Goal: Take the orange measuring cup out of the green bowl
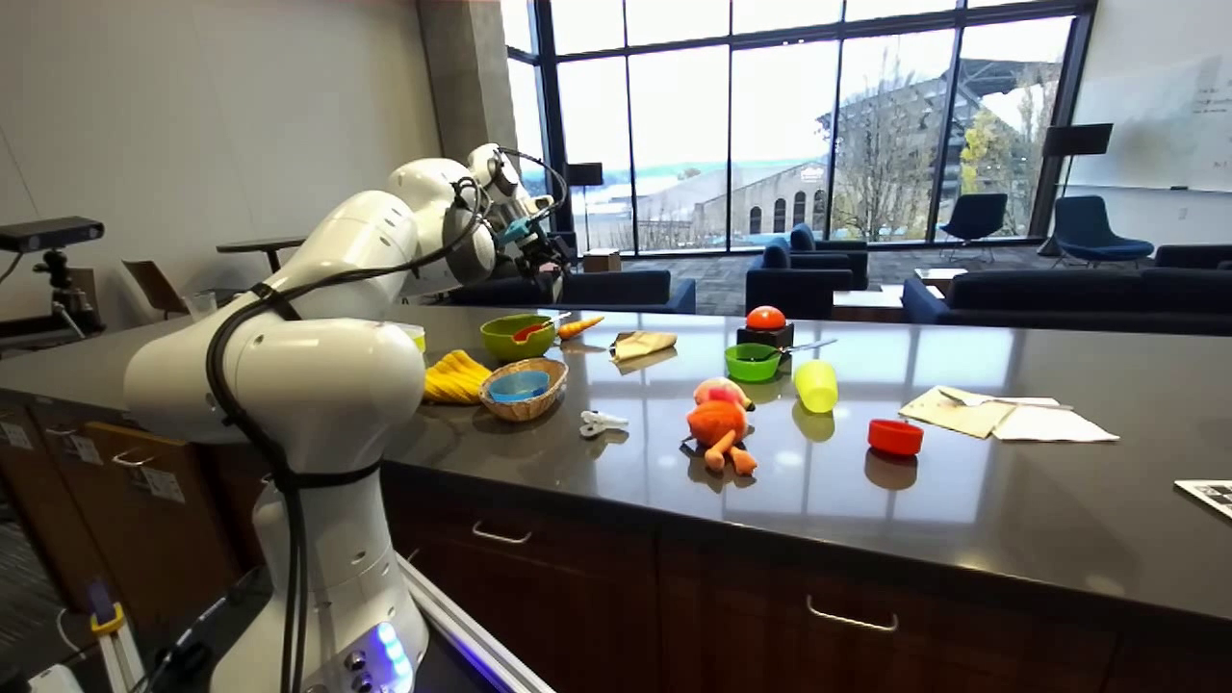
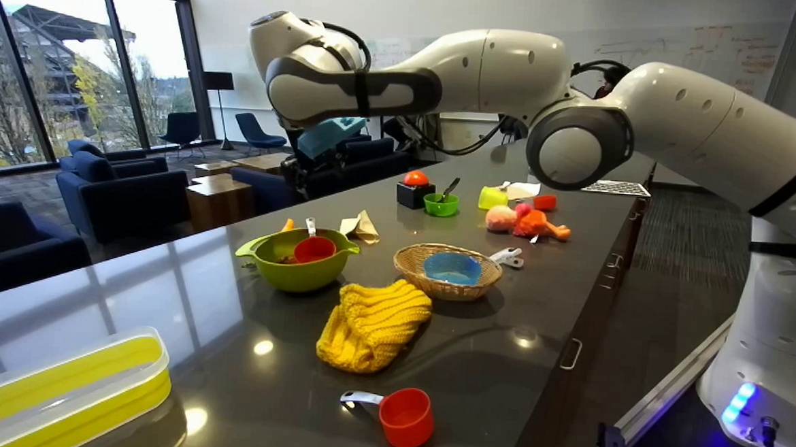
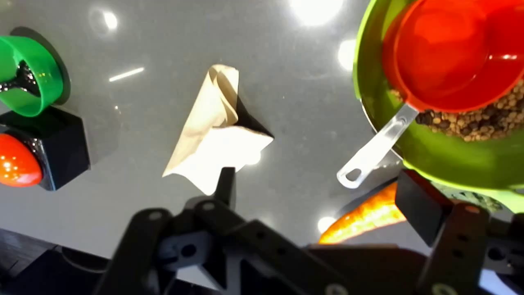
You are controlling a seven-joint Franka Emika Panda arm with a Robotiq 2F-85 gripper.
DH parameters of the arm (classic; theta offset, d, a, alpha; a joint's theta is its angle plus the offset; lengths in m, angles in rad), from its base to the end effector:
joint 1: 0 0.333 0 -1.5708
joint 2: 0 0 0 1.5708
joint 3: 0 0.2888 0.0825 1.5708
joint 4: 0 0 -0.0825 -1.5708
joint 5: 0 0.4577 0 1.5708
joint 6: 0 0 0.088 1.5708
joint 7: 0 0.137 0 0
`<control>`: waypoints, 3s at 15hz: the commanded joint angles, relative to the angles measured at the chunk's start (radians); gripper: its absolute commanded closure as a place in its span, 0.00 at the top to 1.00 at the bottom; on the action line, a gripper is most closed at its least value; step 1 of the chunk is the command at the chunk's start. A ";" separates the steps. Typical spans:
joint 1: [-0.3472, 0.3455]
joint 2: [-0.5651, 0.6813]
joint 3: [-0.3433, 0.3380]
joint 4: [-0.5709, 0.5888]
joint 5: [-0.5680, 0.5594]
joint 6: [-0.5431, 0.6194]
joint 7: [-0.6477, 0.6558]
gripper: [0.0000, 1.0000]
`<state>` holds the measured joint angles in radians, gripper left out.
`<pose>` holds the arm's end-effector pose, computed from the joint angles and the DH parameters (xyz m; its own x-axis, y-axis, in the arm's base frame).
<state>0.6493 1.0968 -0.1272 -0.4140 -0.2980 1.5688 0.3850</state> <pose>0.7185 0.4401 0.3826 0.9509 0.2305 0.2064 0.1492 -0.9260 0.3469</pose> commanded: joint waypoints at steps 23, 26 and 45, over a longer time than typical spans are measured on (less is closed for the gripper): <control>-0.148 0.060 0.188 0.052 0.242 0.075 -0.299 1.00; -0.156 0.069 0.199 0.069 0.255 0.038 -0.322 1.00; -0.079 0.071 0.096 0.064 0.157 0.055 -0.100 1.00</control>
<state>0.5516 1.1603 0.0105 -0.3717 -0.1125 1.5950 0.1707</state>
